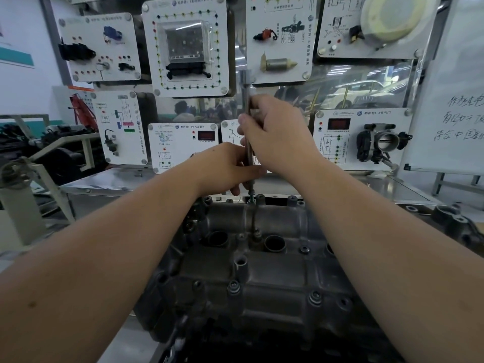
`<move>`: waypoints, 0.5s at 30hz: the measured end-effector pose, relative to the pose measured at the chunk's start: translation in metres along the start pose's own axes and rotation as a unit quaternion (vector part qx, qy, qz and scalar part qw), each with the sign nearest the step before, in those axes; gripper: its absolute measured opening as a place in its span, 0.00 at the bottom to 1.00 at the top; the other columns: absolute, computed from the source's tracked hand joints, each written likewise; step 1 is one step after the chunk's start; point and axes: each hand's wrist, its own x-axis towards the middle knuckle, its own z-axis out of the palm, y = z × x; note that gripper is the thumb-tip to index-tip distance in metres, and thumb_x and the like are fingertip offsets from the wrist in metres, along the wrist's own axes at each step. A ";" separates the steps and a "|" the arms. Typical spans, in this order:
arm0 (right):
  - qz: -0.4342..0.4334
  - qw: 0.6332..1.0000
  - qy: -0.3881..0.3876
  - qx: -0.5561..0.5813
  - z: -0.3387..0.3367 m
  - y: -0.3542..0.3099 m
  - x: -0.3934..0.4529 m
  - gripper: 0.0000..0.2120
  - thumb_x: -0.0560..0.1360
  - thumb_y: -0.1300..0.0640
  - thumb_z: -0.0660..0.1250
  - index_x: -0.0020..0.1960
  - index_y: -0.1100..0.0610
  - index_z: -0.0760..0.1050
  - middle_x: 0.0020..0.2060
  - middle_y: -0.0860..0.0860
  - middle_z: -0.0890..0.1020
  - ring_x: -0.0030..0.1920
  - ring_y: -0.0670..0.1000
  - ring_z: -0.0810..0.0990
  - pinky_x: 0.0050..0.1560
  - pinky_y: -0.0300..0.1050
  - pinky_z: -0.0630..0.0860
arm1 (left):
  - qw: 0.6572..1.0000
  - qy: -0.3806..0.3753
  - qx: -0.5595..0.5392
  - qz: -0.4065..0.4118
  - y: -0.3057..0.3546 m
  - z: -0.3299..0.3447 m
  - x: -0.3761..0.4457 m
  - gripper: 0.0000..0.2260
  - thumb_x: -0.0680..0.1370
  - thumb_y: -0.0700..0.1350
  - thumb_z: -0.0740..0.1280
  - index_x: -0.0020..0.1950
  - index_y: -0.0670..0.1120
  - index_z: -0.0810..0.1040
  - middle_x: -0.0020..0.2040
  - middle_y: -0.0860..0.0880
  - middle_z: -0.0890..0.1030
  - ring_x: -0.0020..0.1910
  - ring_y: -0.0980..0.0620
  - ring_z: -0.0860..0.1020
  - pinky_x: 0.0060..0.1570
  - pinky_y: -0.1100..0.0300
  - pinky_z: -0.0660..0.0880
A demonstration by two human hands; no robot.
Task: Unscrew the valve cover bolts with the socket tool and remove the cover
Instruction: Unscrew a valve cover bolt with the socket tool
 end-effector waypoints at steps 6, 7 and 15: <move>0.029 1.000 0.000 0.001 -0.001 0.001 0.000 0.08 0.81 0.55 0.60 0.57 0.58 0.73 0.42 0.54 0.84 0.41 0.54 0.85 0.44 0.56 0.83 | 0.999 -0.010 -0.035 -0.003 -0.002 -0.001 0.000 0.08 0.81 0.50 0.68 0.56 0.49 0.83 0.43 0.57 0.87 0.37 0.54 0.85 0.47 0.56 0.79; 0.019 1.000 -0.001 -0.003 -0.001 0.000 -0.001 0.08 0.81 0.55 0.61 0.56 0.57 0.73 0.42 0.54 0.84 0.41 0.53 0.85 0.43 0.55 0.82 | 1.000 -0.006 -0.030 0.000 -0.002 -0.001 0.000 0.08 0.81 0.51 0.68 0.55 0.49 0.83 0.43 0.56 0.87 0.36 0.55 0.85 0.44 0.58 0.79; 0.017 1.000 -0.014 0.007 -0.003 0.000 0.002 0.07 0.83 0.54 0.63 0.58 0.56 0.75 0.44 0.52 0.85 0.42 0.48 0.86 0.47 0.53 0.83 | 1.000 0.000 -0.029 -0.004 -0.001 0.000 0.001 0.08 0.81 0.51 0.68 0.54 0.49 0.83 0.41 0.56 0.86 0.35 0.55 0.84 0.37 0.63 0.77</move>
